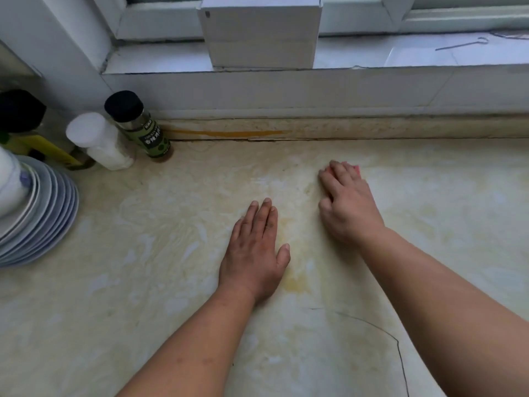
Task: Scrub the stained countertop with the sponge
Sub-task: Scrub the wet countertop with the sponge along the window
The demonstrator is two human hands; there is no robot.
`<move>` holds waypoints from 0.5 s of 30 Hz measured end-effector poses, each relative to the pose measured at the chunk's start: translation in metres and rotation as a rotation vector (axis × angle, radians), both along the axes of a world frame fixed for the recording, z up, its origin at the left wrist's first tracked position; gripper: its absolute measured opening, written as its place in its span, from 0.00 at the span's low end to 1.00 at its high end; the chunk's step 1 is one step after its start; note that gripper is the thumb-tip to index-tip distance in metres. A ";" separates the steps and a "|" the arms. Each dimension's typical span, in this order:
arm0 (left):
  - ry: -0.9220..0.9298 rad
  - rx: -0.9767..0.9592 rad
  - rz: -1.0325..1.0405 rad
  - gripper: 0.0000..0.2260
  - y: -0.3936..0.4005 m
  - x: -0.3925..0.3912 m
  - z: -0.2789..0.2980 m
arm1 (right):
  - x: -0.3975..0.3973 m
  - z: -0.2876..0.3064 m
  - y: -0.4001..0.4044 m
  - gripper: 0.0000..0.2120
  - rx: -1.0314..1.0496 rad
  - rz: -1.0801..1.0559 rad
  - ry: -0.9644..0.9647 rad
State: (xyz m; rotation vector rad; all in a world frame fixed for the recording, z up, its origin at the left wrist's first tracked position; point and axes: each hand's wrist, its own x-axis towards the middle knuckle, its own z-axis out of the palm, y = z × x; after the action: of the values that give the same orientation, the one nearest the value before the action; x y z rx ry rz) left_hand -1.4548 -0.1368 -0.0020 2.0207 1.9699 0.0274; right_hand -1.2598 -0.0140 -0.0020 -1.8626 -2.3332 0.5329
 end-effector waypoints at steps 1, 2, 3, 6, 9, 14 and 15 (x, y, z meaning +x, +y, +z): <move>-0.001 -0.002 0.001 0.35 0.000 0.000 0.000 | 0.002 0.001 -0.019 0.32 0.011 0.012 0.009; -0.003 -0.008 0.001 0.35 0.000 -0.001 -0.001 | 0.005 0.002 -0.045 0.33 0.021 0.037 0.014; -0.004 -0.013 0.000 0.35 0.000 -0.001 0.000 | 0.008 0.001 -0.074 0.33 0.023 0.070 0.017; -0.014 -0.028 -0.002 0.35 0.000 -0.001 0.002 | 0.019 -0.001 -0.167 0.33 0.018 0.123 0.045; -0.030 -0.047 -0.007 0.34 0.001 -0.002 0.004 | 0.021 -0.001 -0.239 0.34 0.042 0.102 0.091; -0.264 -0.074 -0.021 0.31 0.003 -0.017 0.010 | -0.009 -0.001 -0.258 0.35 0.025 0.139 0.075; -0.278 -0.046 -0.024 0.31 0.000 -0.023 0.012 | -0.019 -0.001 -0.246 0.35 0.018 0.154 0.067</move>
State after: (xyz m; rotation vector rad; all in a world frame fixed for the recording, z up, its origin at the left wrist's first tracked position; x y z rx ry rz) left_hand -1.4783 -0.1371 0.0097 1.8956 1.7578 0.2421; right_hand -1.2791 -0.2599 -0.0030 -1.6392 -2.4417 0.5794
